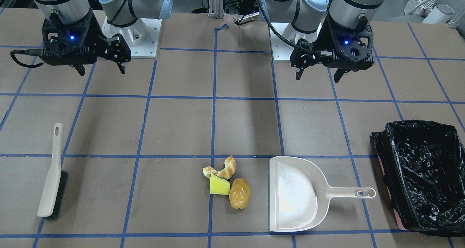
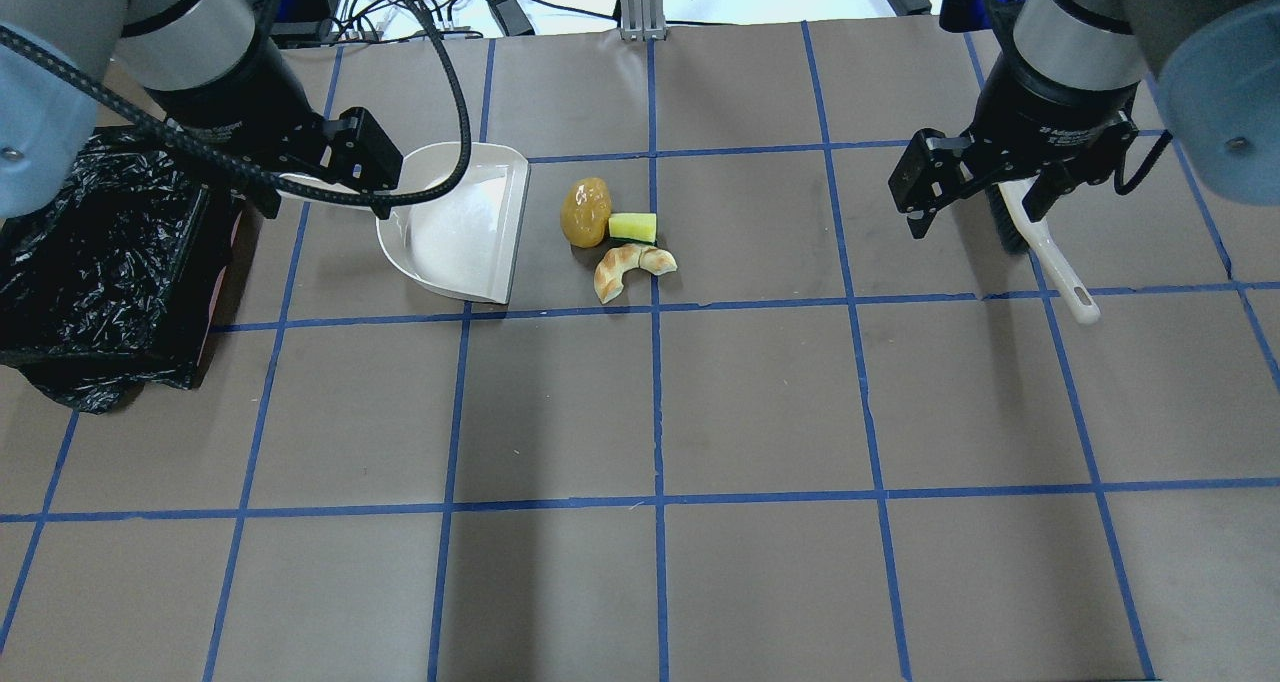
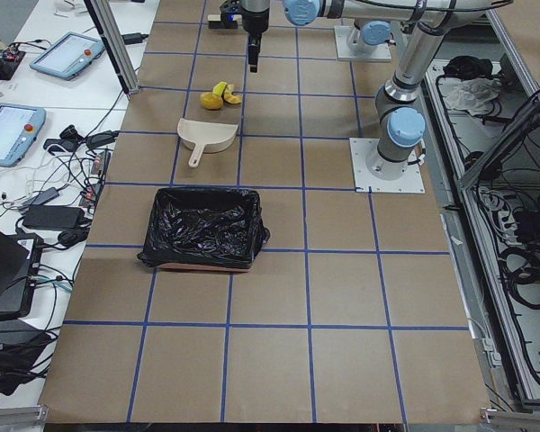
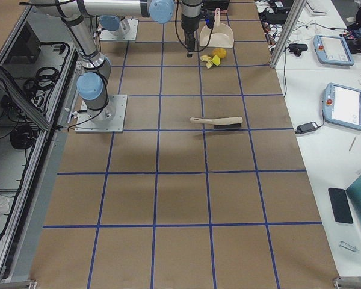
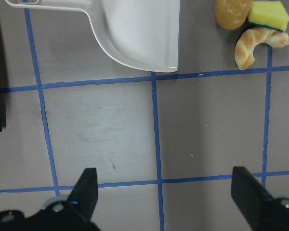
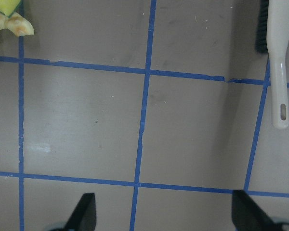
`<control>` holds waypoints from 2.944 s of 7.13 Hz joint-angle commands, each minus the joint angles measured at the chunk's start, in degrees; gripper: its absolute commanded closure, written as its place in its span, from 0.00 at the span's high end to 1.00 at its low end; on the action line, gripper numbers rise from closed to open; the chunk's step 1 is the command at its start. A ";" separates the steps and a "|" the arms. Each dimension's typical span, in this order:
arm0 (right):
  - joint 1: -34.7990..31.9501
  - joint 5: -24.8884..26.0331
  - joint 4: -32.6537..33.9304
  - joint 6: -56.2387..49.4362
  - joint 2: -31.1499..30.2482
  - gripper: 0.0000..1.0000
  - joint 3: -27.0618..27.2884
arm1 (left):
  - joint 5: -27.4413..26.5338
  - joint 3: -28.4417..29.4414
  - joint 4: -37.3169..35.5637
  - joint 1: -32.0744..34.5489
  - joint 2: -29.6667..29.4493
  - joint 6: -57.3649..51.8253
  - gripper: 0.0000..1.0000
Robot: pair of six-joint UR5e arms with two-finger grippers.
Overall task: Sweep and dump trash into bin
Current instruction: 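Grasp the dustpan handle with the left gripper while the right gripper grasps the brush, then lift the brush with the right gripper while the left gripper holds the dustpan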
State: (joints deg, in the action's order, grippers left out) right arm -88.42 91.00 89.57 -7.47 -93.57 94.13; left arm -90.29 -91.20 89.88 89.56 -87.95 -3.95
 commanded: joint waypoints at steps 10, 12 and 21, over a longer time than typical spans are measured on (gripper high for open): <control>17.01 0.76 3.16 -19.10 1.19 1.00 0.70 | -0.06 -2.14 -11.82 -6.15 -7.57 -34.61 1.00; 21.61 0.76 5.60 -23.10 7.06 1.00 0.70 | -0.06 -2.32 -11.83 -9.04 -9.95 -58.42 1.00; 21.97 2.34 21.61 -23.91 20.96 1.00 8.79 | -1.55 5.41 -25.19 -13.69 -28.58 -102.22 0.95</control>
State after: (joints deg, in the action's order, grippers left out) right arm -66.45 93.29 110.92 -31.42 -74.03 102.77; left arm -91.77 -86.40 66.22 77.47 -114.58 -103.32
